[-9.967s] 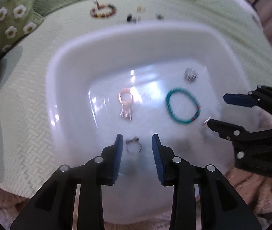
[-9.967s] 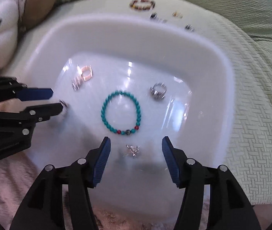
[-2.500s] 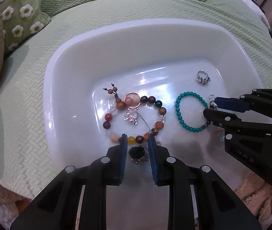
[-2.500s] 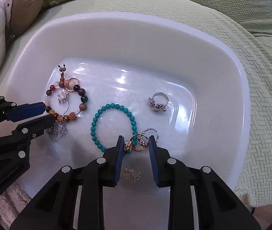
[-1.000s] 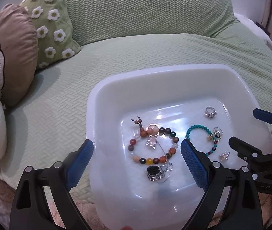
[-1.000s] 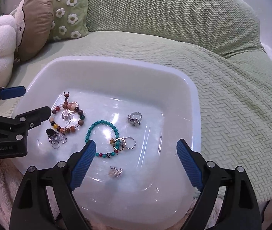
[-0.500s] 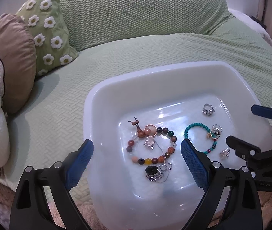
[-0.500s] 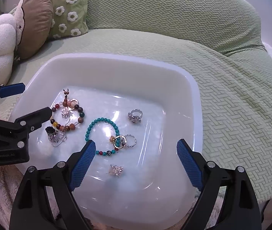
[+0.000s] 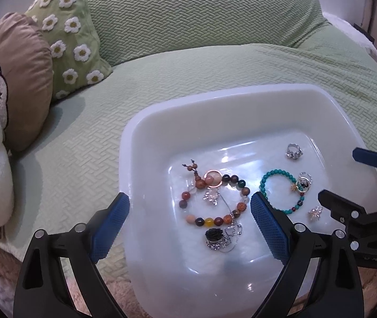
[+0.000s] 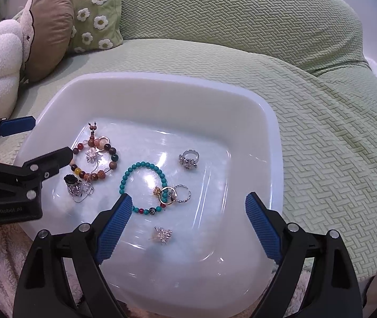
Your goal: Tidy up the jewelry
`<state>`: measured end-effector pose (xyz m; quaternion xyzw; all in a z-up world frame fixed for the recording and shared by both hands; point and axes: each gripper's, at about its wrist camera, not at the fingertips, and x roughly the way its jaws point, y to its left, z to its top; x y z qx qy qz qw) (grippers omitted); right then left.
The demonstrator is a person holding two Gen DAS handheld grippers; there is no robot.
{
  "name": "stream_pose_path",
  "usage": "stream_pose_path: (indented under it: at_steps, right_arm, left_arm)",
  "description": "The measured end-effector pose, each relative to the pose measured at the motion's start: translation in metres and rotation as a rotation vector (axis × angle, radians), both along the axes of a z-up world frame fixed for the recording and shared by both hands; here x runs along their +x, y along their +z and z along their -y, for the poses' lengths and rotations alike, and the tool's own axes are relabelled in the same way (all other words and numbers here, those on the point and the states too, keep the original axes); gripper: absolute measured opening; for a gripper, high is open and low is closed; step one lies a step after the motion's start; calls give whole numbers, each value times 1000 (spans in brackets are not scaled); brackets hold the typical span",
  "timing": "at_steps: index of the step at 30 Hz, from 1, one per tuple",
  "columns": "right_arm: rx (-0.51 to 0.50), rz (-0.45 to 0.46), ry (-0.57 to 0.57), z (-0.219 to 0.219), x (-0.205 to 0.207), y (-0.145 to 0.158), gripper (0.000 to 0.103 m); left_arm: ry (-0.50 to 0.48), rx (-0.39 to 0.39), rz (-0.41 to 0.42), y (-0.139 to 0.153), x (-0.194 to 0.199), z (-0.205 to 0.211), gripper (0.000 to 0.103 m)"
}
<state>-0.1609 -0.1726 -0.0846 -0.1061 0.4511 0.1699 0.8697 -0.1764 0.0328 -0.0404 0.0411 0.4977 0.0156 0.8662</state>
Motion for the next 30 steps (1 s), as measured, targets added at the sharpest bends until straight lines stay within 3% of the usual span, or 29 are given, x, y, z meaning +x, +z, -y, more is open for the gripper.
stream_pose_path:
  at_steps: [17, 23, 27, 30]
  right_arm:
    - [4, 2, -2, 2, 0, 1, 86]
    - [5, 1, -1, 0, -1, 1, 86]
    - [3, 2, -2, -1, -2, 1, 86]
    - [2, 4, -4, -3, -3, 1, 86]
  left_arm:
    - [40, 41, 26, 5, 1, -8, 89]
    - [44, 14, 40, 7, -2, -10, 89]
    - [-4, -18, 7, 4, 1, -8, 89]
    - [-1, -2, 16, 4, -1, -5, 89]
